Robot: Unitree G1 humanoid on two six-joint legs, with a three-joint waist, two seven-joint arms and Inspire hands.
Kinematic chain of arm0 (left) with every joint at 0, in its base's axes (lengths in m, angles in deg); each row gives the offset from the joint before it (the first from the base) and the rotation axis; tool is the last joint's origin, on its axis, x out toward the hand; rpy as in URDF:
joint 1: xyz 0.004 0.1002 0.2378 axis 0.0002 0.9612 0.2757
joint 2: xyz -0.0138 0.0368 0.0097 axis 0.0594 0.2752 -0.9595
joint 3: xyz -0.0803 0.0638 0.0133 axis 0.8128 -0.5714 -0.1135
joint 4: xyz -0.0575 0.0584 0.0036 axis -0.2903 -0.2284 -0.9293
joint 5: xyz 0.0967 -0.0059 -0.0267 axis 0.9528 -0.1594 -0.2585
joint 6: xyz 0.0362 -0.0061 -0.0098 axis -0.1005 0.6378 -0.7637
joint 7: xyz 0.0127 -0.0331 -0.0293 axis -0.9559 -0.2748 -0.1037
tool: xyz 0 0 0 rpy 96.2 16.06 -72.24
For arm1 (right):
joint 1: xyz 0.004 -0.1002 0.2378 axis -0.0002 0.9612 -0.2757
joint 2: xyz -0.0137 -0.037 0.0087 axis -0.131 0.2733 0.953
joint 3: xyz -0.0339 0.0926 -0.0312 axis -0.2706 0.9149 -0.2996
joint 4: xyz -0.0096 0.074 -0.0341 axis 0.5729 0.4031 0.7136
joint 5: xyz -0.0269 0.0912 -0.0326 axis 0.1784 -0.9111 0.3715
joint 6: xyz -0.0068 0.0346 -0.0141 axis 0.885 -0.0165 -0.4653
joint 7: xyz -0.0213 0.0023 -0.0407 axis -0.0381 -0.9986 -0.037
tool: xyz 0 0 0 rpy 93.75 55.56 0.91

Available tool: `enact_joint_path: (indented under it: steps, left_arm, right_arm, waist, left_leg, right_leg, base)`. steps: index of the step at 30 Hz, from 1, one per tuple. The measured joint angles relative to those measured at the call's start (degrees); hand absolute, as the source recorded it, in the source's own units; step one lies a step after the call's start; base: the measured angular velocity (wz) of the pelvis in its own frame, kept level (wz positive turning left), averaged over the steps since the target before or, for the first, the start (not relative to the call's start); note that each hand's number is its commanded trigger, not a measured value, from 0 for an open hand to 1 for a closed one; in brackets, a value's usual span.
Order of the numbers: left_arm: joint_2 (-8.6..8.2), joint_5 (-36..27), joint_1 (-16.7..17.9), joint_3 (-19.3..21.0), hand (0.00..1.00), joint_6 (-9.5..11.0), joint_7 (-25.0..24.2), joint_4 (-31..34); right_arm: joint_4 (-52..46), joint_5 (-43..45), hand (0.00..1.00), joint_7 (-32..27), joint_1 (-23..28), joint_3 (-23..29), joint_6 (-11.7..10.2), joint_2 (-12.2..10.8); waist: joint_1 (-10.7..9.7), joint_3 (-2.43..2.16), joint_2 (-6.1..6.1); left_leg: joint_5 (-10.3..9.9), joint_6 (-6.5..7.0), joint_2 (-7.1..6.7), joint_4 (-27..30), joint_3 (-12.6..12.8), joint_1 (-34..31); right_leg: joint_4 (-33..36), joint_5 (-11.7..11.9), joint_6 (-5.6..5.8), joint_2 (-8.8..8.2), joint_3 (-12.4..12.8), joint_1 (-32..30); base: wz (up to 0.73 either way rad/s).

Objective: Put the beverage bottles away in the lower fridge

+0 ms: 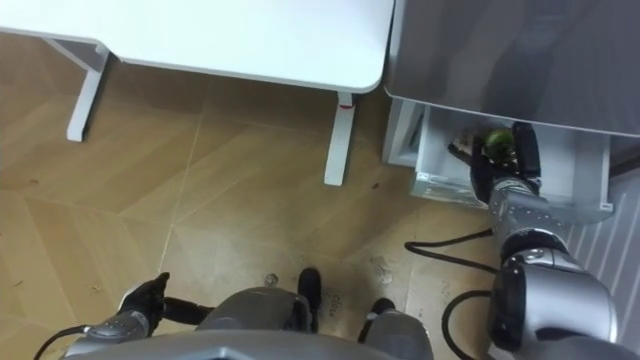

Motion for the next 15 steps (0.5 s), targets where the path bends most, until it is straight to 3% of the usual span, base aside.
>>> enact_joint_path:
  steps: [15]
  left_arm:
    - [0.0, -0.03, -0.04, -0.01, 0.0, 0.03, 0.27, 0.04]
  right_arm:
    - [0.01, 0.06, 0.0, 1.46, 0.0, 0.05, -0.43, 0.0]
  waist:
    - [-0.15, -0.21, -0.04]
  left_leg:
    - [0.09, 0.04, 0.03, 0.02, 0.04, 0.19]
  right_leg:
    - [-0.03, 0.05, -0.02, 0.05, -0.13, 0.29]
  base:
    - [0.0]
